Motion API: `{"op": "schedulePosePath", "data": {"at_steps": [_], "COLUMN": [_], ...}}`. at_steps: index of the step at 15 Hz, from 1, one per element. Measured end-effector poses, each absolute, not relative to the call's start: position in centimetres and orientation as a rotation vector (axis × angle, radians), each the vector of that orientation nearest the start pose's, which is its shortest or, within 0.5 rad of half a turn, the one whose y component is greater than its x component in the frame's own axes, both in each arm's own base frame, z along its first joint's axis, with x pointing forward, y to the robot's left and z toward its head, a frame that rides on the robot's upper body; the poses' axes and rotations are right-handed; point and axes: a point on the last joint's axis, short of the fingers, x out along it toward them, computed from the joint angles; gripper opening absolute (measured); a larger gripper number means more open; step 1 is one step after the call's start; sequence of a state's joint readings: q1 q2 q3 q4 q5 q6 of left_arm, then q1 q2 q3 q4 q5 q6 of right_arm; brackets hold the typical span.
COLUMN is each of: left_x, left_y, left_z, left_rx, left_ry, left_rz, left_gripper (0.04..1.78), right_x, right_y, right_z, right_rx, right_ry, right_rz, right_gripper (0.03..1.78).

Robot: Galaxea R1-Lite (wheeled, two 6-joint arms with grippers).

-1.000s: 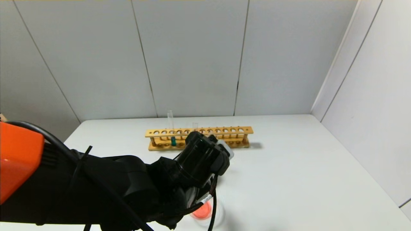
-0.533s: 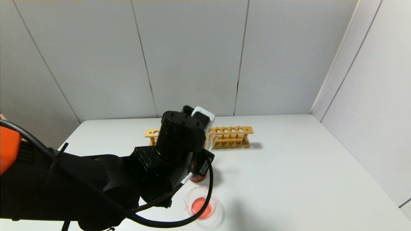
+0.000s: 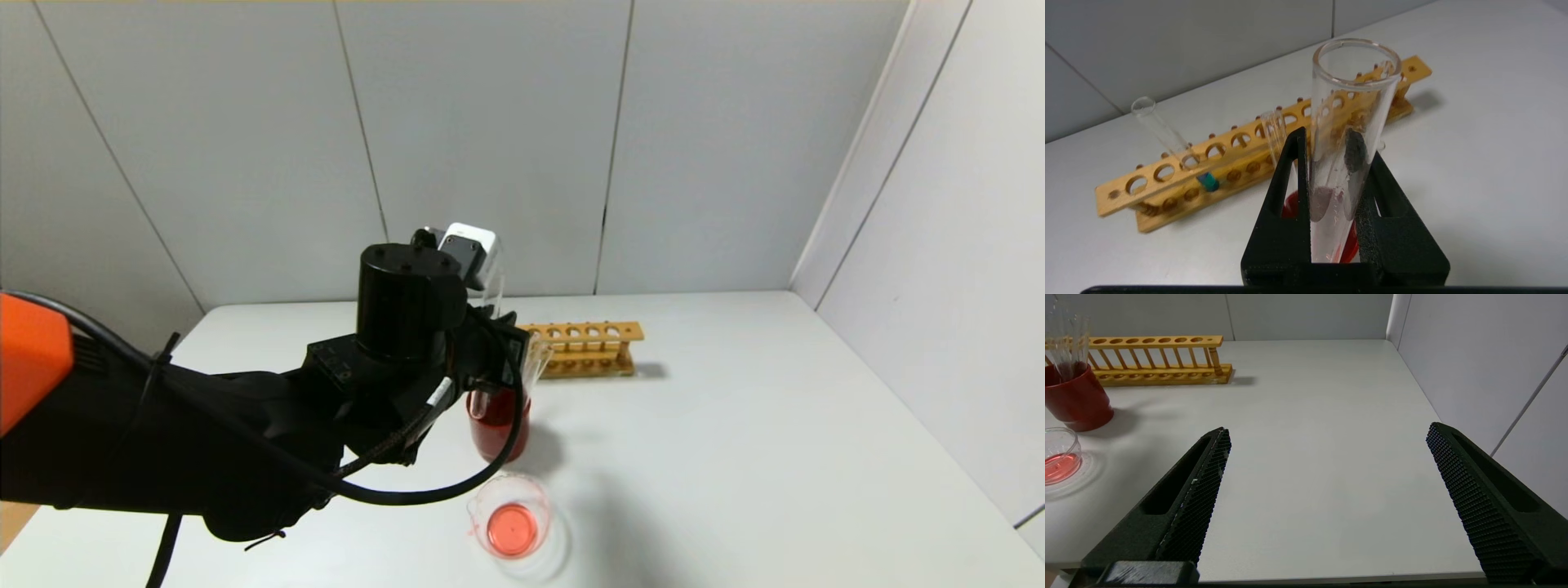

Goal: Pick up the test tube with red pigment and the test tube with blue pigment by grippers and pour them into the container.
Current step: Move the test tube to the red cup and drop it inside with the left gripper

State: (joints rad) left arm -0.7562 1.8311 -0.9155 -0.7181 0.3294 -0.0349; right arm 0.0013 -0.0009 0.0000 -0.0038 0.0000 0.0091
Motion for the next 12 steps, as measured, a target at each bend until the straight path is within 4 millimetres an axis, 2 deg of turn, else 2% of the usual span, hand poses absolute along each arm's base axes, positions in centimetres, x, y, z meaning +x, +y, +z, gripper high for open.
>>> {"op": "schedulePosePath", "data": {"at_steps": [4, 12], "left_x": [27.1, 29.9], "left_y": [-23.0, -23.2], "left_z": [16.7, 13.1], "left_rx": [0.024, -0.017], "left_ry": [0.190, 0.259], "left_rz": [-0.438, -0.436], "left_gripper": [0.35, 0.35], "right_x": [-2.3, -2.3], "right_y": [0.0, 0.0], "right_z": [7.6, 7.6], "right_rx": [0.009, 0.009], "right_ry": [-0.005, -0.005], "right_rz": [0.001, 0.001], "right_gripper": [1.75, 1.75]}}
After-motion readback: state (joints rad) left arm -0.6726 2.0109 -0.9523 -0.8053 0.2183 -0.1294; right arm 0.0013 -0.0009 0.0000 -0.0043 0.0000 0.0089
